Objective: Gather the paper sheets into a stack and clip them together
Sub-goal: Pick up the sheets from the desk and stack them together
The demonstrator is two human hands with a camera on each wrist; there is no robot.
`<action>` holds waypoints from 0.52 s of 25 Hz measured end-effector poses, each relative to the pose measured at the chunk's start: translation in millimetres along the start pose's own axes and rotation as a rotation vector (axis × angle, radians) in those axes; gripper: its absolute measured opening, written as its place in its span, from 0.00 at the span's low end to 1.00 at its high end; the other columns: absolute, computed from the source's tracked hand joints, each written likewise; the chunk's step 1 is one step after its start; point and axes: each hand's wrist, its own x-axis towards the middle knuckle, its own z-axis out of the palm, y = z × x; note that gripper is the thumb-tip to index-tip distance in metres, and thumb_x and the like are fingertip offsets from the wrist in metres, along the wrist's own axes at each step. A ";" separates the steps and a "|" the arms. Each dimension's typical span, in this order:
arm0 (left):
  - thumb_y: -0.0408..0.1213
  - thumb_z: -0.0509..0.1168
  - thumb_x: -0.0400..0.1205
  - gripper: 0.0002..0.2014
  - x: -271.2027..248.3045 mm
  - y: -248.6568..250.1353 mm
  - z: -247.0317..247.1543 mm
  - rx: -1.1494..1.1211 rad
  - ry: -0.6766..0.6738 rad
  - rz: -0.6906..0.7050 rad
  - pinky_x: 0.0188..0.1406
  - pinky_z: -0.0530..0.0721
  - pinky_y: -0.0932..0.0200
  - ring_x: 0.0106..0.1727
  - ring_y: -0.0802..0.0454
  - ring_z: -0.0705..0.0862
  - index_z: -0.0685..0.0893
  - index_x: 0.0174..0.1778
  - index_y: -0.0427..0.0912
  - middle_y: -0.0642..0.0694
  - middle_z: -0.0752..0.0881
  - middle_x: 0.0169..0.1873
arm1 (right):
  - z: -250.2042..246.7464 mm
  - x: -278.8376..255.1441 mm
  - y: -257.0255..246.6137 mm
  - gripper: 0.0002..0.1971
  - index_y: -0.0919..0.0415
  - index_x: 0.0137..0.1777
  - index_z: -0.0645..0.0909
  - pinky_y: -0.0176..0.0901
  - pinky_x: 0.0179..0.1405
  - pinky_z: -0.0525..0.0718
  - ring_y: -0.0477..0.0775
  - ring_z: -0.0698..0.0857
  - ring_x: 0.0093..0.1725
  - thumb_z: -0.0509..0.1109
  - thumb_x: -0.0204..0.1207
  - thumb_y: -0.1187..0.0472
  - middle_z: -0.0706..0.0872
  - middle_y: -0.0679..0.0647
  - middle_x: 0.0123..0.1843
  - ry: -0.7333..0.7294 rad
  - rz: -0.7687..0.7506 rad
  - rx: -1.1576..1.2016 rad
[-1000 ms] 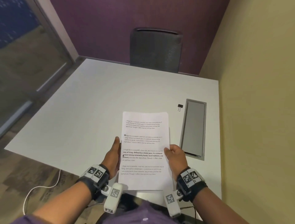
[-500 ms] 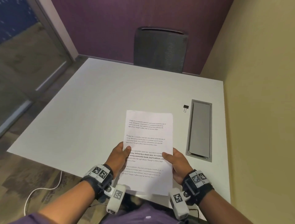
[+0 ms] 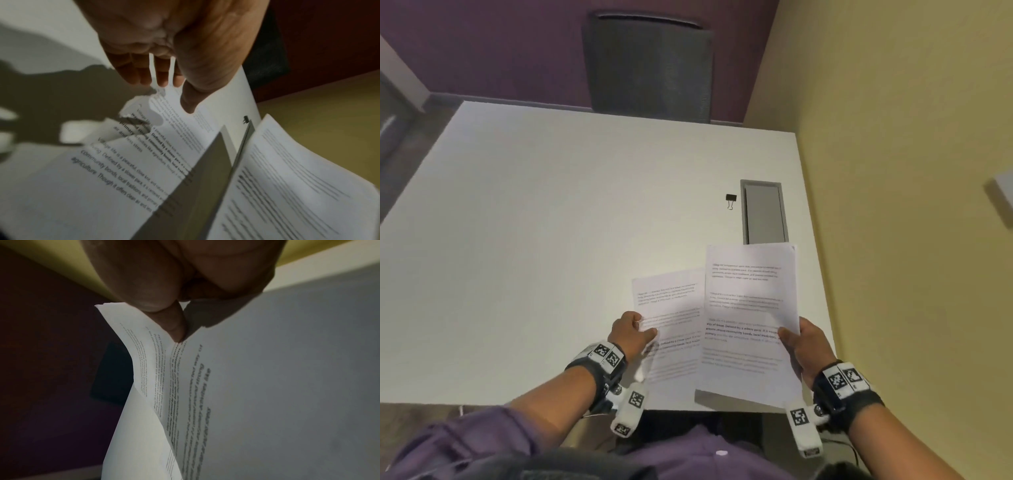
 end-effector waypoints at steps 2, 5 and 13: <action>0.61 0.73 0.66 0.38 8.9 1.8 12.8 0.147 0.039 -0.063 0.54 0.82 0.51 0.57 0.40 0.83 0.76 0.65 0.38 0.37 0.81 0.62 | -15.5 -2.6 8.3 0.09 0.60 0.61 0.81 0.69 0.57 0.88 0.70 0.91 0.53 0.63 0.85 0.69 0.91 0.64 0.55 0.054 0.018 0.037; 0.63 0.75 0.65 0.41 6.8 8.3 35.3 0.302 0.165 -0.158 0.44 0.79 0.49 0.60 0.34 0.81 0.70 0.66 0.41 0.39 0.73 0.61 | -24.5 -4.8 21.4 0.08 0.57 0.58 0.81 0.70 0.55 0.89 0.68 0.92 0.52 0.64 0.84 0.67 0.92 0.61 0.55 0.083 0.028 0.023; 0.27 0.76 0.66 0.34 7.0 15.9 49.2 0.029 0.291 -0.210 0.44 0.84 0.50 0.46 0.42 0.79 0.58 0.54 0.48 0.41 0.74 0.50 | -26.6 2.9 20.3 0.08 0.55 0.59 0.80 0.65 0.56 0.89 0.65 0.90 0.53 0.65 0.85 0.65 0.91 0.59 0.56 -0.011 0.004 -0.027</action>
